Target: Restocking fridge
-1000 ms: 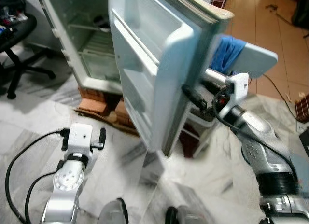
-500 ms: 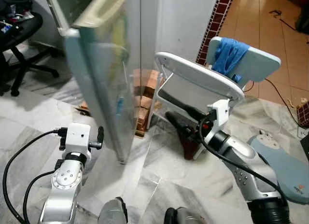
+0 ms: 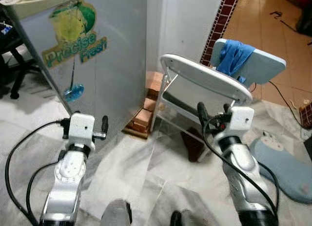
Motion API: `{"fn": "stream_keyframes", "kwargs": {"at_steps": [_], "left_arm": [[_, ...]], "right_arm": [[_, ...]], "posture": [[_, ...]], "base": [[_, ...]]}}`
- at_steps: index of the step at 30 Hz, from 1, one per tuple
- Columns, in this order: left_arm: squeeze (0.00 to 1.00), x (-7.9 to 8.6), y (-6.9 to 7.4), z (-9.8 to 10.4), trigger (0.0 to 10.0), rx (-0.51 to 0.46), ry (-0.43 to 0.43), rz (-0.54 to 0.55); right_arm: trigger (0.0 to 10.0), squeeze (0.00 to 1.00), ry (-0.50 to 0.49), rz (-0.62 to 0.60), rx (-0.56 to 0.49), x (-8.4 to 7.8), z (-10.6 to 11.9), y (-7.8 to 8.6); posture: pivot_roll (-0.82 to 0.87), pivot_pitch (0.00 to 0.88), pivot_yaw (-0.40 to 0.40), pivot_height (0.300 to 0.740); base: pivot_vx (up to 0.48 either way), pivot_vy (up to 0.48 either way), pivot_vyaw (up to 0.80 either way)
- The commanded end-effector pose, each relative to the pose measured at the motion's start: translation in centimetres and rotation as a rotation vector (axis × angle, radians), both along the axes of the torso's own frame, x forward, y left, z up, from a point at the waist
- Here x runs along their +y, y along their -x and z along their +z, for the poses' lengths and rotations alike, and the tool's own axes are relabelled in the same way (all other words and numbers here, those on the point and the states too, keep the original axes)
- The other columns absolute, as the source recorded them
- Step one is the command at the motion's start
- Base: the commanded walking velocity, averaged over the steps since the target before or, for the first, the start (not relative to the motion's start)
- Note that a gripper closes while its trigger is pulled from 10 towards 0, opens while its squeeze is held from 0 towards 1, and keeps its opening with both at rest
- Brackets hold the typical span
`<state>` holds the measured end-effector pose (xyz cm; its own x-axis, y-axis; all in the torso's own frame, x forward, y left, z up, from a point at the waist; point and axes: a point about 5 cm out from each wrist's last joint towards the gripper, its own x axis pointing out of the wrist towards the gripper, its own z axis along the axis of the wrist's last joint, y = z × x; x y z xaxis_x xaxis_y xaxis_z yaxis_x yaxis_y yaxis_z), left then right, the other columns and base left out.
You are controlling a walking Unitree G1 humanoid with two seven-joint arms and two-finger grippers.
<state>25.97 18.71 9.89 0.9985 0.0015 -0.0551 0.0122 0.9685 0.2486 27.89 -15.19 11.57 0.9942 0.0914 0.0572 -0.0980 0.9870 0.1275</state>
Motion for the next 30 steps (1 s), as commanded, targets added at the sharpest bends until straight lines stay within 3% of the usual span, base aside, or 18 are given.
{"fn": "stream_keyframes", "kwargs": {"at_steps": [1, 18, 25, 30], "left_arm": [[0.0, -0.3, -0.3, 0.1, 10.0, -0.014, -0.005, -0.01], [0.0, -1.1, -1.7, 0.5, 10.0, -0.054, 0.021, -0.047], [0.0, -1.7, -2.6, 0.9, 10.0, -0.073, 0.023, -0.07], [0.0, -1.6, -2.6, 1.0, 10.0, -0.08, 0.018, -0.077]], "right_arm": [[10.0, 0.0, 0.027, -0.052, -0.008, -1.2, -0.1, 0.1], [10.0, 0.0, 0.087, -0.19, -0.03, -3.8, -0.4, 0.6], [10.0, 0.0, 0.099, -0.179, -0.049, -3.3, 0.0, -0.1], [10.0, 0.0, 0.105, -0.177, -0.049, -3.1, -0.1, -0.1]], "posture": [[0.05, 0.123, -0.02, 0.74], [0.03, 0.066, 0.016, 0.74], [0.03, 0.08, 0.023, 0.74], [0.03, 0.099, 0.024, 0.74]], "base": [[0.0, 0.48, -0.8], [0.0, 0.479, -0.09], [0.0, 0.472, -0.73], [0.0, 0.478, -0.09]]}}
